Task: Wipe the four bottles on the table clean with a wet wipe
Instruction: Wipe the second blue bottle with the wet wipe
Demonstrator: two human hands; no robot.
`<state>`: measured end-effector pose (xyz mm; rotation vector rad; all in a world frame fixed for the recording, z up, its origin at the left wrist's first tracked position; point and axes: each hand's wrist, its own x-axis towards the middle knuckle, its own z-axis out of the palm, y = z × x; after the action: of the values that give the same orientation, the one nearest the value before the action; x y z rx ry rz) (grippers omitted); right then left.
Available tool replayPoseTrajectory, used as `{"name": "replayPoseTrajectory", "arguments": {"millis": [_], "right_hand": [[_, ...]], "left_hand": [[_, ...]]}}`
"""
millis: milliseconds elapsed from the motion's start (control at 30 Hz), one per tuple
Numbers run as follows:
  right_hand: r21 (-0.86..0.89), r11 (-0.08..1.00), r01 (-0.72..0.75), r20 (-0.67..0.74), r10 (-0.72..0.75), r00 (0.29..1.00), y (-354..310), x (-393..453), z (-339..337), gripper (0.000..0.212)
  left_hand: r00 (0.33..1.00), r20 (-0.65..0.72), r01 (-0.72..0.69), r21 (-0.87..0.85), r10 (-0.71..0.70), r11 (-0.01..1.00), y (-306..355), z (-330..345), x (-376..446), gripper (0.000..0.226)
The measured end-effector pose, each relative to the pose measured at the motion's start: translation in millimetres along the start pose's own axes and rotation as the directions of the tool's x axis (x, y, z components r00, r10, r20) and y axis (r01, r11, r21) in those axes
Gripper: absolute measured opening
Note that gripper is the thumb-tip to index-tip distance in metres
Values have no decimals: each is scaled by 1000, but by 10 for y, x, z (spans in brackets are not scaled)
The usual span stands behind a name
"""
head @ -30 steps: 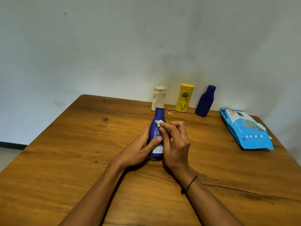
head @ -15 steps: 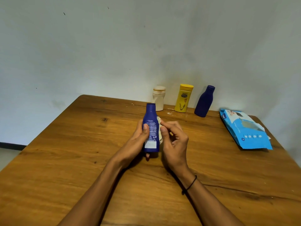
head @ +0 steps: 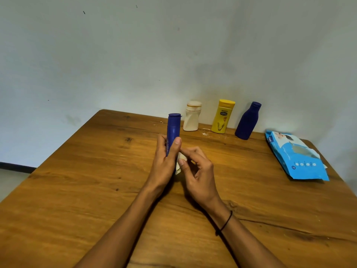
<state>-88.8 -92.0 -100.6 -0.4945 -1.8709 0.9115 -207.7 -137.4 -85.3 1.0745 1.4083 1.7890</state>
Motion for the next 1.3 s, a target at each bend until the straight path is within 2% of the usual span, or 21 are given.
{"name": "replayPoseTrajectory", "arguments": {"millis": [167,300,400,467,600,733,833,967,1067,1233,1300], "right_hand": [[3,999,-50,-12,50,999,52,8,15,36],[143,979,-147,-92,161,983,106,34,9,24],[283,933,-221,-162,274,948,135,38,2,18],[346,912,-221,-209,305,929,144,41,-2,16],[227,962,-151,-281,213,936,116,26,-13,10],[27,999,17,-171,-12,985,-32,-7,-5,7],[-107,992,62,-154,-78,985,-55,-21,-4,10],[-267,963,-30,-286,-50,957,-10,-34,-27,15],[-361,925,-114,-352,-22,936,24,-14,-30,14],[-334,916,-220,-448,51,893,65,33,-45,8],[-238,932,-272,-438,147,887,124,43,-56,9]], "left_hand": [[992,-111,43,-102,-55,994,18,-19,33,61],[972,-171,115,-249,-161,962,26,-5,39,74],[949,-170,158,-472,-266,867,63,9,55,60],[947,-125,182,-548,-295,817,81,11,58,46],[952,-77,201,-570,-295,797,94,32,44,33],[948,-48,209,-653,-315,728,105,-19,46,28],[955,-9,227,-616,-296,754,89,-48,43,29],[967,47,252,-325,-251,911,32,-2,-1,41],[960,60,279,-262,-273,924,9,18,-32,44],[954,67,299,-260,-292,918,32,15,-38,42],[957,64,289,-288,-283,913,51,17,-35,37]]}}
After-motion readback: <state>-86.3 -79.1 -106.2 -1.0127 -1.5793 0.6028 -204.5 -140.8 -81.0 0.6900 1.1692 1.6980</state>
